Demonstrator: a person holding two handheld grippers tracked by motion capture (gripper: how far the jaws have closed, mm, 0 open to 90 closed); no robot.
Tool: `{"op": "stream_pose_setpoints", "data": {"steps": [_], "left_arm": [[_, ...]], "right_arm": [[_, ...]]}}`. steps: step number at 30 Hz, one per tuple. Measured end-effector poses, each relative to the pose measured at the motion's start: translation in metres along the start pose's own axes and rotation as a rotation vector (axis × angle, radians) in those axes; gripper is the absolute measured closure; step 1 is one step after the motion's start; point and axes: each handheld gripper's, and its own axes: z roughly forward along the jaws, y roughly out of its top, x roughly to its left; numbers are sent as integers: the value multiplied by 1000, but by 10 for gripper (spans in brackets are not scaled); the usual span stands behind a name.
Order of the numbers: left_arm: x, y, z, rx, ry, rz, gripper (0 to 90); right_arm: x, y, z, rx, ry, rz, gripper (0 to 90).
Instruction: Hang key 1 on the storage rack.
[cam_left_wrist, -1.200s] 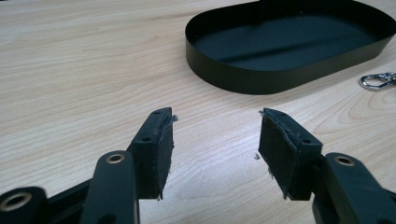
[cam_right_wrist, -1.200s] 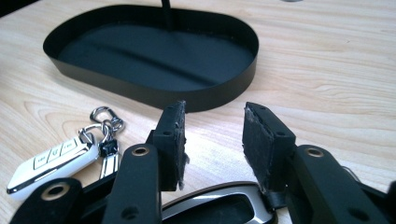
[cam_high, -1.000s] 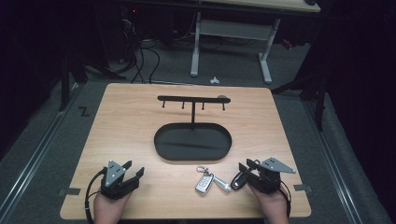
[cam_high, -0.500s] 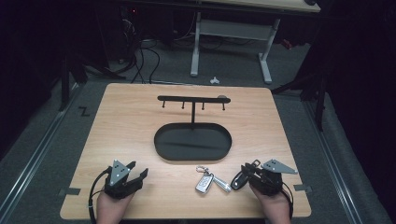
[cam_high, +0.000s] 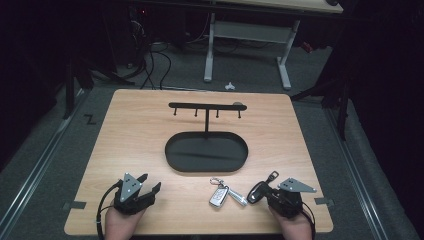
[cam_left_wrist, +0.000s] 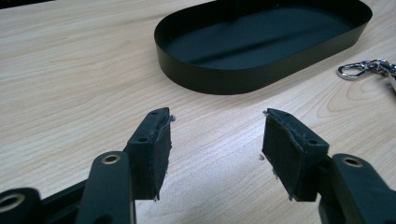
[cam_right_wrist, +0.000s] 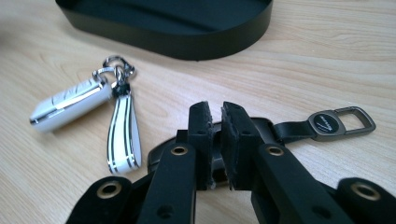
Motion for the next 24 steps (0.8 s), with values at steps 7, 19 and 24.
{"op": "stream_pose_setpoints", "data": {"steps": [7,19,24], "left_arm": [[2,-1,3,10,-11,-1,415],[2,0,3,0,-27,0,413],[1,0,5,4,-33,3,413]], "right_arm": [[6,0,1,35,-6,-22,878],[15,-3,11,104,10,-79,900],[17,-4,10,126,-13,-128,900]]}}
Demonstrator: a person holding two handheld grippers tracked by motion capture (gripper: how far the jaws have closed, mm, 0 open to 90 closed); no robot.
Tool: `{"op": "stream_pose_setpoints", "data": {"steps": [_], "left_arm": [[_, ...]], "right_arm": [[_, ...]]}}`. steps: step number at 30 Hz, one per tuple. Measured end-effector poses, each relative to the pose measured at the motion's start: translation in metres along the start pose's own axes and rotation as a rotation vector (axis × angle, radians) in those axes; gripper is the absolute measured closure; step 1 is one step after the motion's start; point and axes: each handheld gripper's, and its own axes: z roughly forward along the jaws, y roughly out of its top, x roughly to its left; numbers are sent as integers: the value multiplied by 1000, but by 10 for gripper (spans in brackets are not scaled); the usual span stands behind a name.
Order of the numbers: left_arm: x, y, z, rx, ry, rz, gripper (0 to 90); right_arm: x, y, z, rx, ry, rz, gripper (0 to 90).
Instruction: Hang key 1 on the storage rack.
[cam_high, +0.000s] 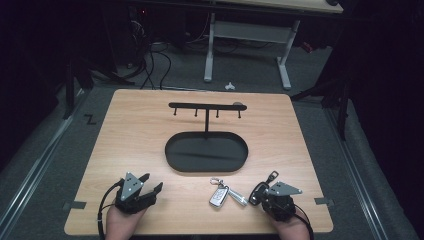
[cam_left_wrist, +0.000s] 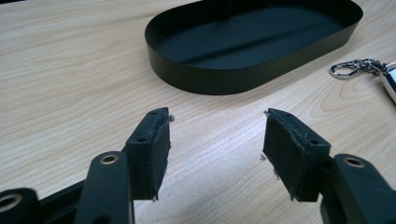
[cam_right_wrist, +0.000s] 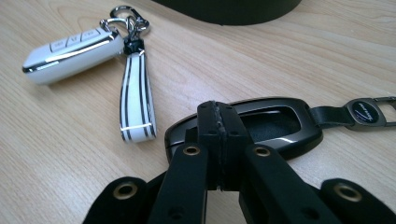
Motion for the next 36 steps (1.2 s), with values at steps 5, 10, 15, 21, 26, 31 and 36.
{"op": "stream_pose_setpoints", "data": {"steps": [5,10,15,21,26,31,36], "left_arm": [[0,0,0,0,-3,3,413],[-1,0,0,-1,-7,6,413],[-1,1,0,-7,-10,7,413],[-4,5,3,-16,-22,16,414],[-8,9,9,-17,-41,31,414],[-13,13,16,-25,-53,43,415],[-17,19,24,-28,-73,52,416]], "right_arm": [[-4,-2,-2,4,-12,8,899],[-16,-6,-7,7,-29,40,899],[-24,-10,-10,4,-41,61,900],[-33,-15,-17,-4,-68,86,900],[-38,-19,-24,-18,-84,108,900],[-30,-21,-33,-28,-50,105,900],[-18,-27,-34,0,-37,82,900]]}}
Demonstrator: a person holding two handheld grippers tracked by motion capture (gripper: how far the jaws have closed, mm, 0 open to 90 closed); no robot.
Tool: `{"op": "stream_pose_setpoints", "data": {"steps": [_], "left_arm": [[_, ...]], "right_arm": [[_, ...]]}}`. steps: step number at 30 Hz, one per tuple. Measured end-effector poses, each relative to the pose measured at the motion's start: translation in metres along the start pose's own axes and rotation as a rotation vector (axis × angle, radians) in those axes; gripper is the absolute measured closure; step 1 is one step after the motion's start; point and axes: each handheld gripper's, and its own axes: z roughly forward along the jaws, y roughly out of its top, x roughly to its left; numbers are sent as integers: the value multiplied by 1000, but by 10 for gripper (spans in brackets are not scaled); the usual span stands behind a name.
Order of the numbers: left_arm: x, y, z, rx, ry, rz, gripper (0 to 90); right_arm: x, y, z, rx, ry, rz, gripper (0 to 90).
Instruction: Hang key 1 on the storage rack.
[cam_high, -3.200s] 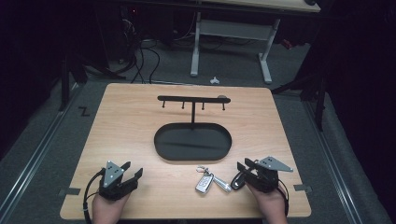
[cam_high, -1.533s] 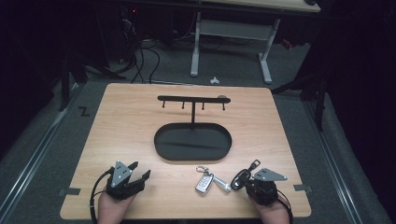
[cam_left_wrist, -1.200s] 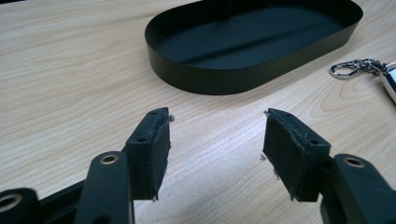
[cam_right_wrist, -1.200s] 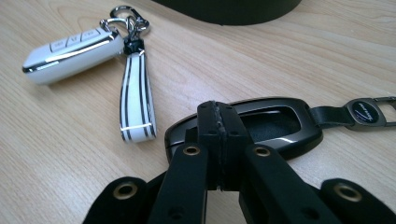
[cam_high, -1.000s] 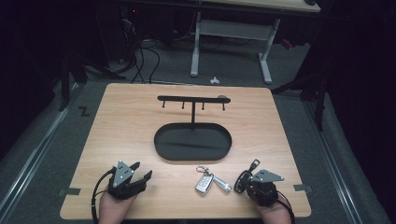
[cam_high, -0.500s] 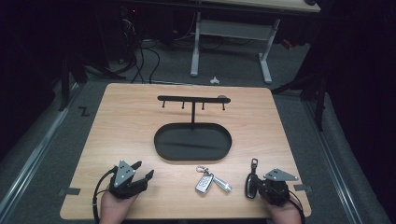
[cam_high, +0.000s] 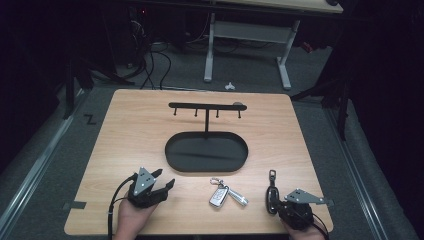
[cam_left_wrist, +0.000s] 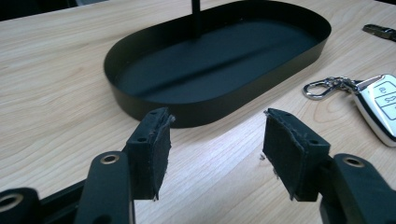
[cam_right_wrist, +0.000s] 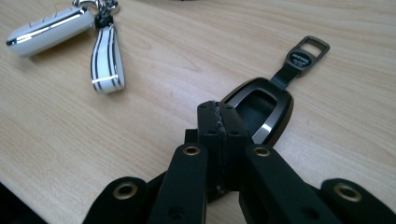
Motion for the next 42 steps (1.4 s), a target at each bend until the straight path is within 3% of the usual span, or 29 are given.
{"op": "stream_pose_setpoints", "data": {"steps": [12,25,28,32,42], "left_arm": [[-3,4,6,-2,-17,9,417],[1,1,0,-2,-1,-4,416],[1,0,-1,-1,3,-6,415],[4,-2,-6,0,2,-23,422],[11,-8,-17,3,44,-40,415]], "right_arm": [[-11,-11,-4,18,-37,43,900],[-44,-13,-10,-6,-113,89,900],[-46,-13,-11,-10,-111,106,899],[-49,-6,-17,-58,-95,116,892],[-49,2,-11,-72,-86,115,842]]}}
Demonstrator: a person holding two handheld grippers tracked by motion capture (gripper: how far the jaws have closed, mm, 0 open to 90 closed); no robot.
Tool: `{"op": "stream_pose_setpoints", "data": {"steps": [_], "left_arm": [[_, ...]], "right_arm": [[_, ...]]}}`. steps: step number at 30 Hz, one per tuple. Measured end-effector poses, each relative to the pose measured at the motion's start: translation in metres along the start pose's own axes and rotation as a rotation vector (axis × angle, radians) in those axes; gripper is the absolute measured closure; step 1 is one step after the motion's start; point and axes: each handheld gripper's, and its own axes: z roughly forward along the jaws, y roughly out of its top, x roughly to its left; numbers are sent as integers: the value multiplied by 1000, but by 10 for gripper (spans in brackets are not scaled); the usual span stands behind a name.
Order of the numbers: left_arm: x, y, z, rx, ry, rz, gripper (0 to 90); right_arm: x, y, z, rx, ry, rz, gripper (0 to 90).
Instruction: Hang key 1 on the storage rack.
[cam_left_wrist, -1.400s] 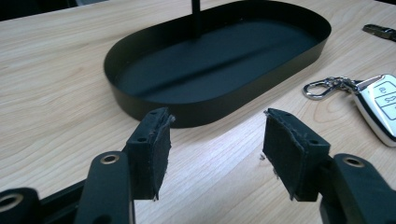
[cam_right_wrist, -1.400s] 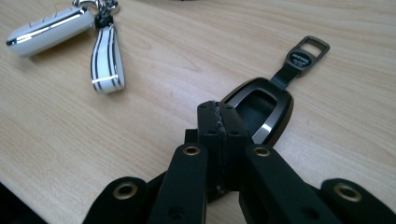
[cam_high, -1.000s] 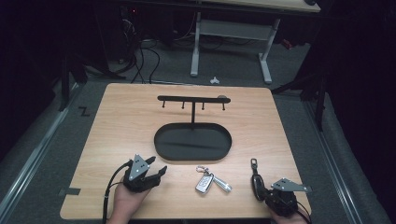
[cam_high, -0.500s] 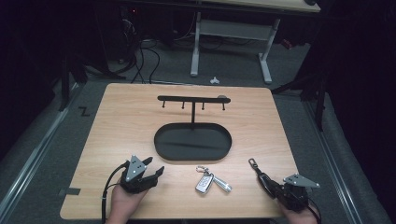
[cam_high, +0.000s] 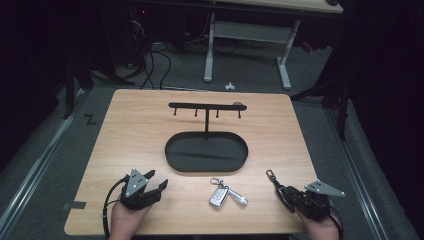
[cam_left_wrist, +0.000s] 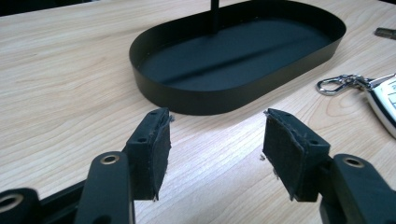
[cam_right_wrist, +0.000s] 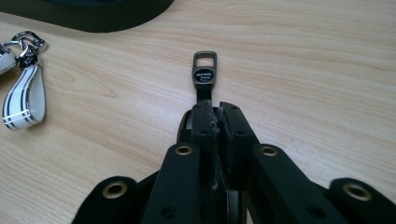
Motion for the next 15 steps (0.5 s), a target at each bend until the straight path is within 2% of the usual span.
{"op": "stream_pose_setpoints", "data": {"steps": [5,9,11,12,13,15], "left_arm": [[0,-2,1,11,-3,4,411],[1,-1,5,16,-5,10,408],[2,-1,6,18,-9,15,408],[2,-1,7,20,-14,20,409],[2,-2,8,24,-16,26,409],[3,-2,11,40,-9,46,408]], "right_arm": [[1,8,1,-2,12,-10,822],[3,16,4,11,25,-2,762],[4,20,6,27,19,-9,754],[5,24,10,59,13,-8,746],[5,24,10,59,13,-8,746],[6,28,13,109,3,0,743]]}}
